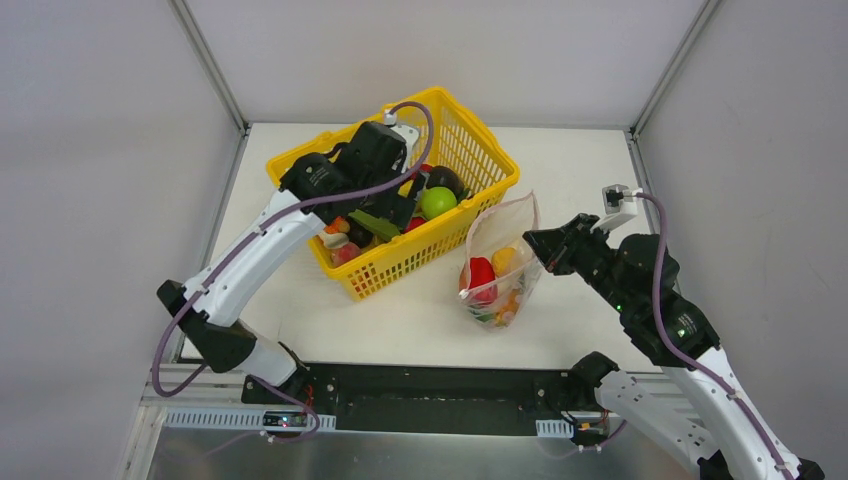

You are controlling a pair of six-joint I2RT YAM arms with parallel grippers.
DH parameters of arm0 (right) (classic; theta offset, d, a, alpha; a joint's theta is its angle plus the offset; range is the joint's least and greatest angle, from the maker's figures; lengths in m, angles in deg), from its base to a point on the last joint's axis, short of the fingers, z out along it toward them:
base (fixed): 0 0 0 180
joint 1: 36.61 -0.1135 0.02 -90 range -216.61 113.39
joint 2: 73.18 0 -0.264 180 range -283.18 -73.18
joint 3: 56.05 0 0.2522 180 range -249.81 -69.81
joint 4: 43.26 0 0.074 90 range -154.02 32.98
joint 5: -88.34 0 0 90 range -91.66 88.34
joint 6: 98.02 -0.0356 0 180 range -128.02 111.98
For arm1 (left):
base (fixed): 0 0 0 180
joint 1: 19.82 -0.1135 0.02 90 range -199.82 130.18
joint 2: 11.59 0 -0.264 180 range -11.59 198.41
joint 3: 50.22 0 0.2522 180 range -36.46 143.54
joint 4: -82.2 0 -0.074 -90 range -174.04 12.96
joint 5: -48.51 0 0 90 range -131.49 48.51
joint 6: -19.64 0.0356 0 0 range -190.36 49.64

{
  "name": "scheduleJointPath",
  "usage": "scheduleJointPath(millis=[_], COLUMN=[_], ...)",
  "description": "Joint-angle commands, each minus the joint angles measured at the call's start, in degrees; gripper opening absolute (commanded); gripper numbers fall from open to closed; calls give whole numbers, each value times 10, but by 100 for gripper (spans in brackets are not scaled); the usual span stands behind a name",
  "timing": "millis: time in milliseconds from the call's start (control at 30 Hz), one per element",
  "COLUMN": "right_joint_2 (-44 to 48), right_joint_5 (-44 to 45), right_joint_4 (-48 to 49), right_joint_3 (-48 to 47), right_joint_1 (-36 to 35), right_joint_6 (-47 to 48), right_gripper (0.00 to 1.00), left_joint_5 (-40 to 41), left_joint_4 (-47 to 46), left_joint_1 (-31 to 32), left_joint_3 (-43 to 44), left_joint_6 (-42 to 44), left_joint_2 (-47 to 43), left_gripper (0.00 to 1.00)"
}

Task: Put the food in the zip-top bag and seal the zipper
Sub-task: Pick up the fake fruit from the bin.

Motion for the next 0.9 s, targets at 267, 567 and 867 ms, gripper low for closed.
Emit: scheduleJointPath(millis=[267, 567, 867], right_joint_2=[6, 21, 22], right_joint_5=[10, 23, 24], right_joint_4=[19, 16, 15], right_joint_3=[-1, 6, 8], right_joint_1=[-1, -1, -1], right_joint_6=[-1, 9, 18], right_gripper=[8, 8, 8], left_joint_5=[-95, -133, -131], left_joint_4=[251, 329, 348], left_joint_1=[-136, -136, -136], left_joint_3=[79, 87, 45], left_joint_6=[35, 59, 71], left_joint_2=[132, 221, 254], left_gripper=[95, 91, 90])
